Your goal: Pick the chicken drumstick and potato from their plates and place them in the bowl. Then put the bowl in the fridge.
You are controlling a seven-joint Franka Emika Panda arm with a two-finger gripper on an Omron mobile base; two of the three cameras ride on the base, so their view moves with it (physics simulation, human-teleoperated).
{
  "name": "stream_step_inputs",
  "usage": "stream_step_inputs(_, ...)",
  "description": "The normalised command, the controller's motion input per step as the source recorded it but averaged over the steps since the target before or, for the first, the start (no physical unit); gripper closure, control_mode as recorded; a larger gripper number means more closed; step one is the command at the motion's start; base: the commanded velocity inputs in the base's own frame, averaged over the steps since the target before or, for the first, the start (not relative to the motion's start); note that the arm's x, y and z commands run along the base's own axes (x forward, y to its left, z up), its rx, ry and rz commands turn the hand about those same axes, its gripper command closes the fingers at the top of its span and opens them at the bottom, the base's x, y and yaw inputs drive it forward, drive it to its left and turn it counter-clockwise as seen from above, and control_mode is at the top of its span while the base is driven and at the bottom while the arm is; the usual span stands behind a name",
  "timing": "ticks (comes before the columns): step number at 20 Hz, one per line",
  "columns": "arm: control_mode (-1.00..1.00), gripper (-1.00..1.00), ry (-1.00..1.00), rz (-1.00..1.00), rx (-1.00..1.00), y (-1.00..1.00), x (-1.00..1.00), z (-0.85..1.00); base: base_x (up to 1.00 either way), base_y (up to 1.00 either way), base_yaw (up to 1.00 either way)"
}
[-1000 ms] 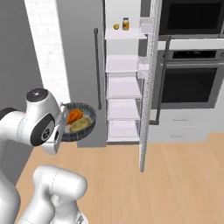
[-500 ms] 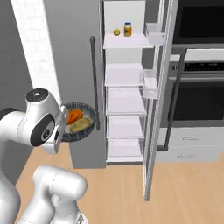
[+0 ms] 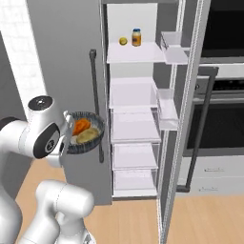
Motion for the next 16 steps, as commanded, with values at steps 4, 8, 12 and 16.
stream_step_inputs(4,1.00,1.00,0.00,0.00,0.00,0.00,0.00,0.00,0.28,-0.03,-0.22)
stream_step_inputs(8,1.00,1.00,0.00,0.00,0.00,0.00,0.00,0.00,0.30,-0.18,-0.18)
stream_step_inputs(12,1.00,1.00,0.00,0.00,0.00,0.00,0.00,0.00,0.53,-0.21,-0.01)
stream_step_inputs(16,1.00,1.00,0.00,0.00,0.00,0.00,0.00,0.00,0.57,-0.39,0.00)
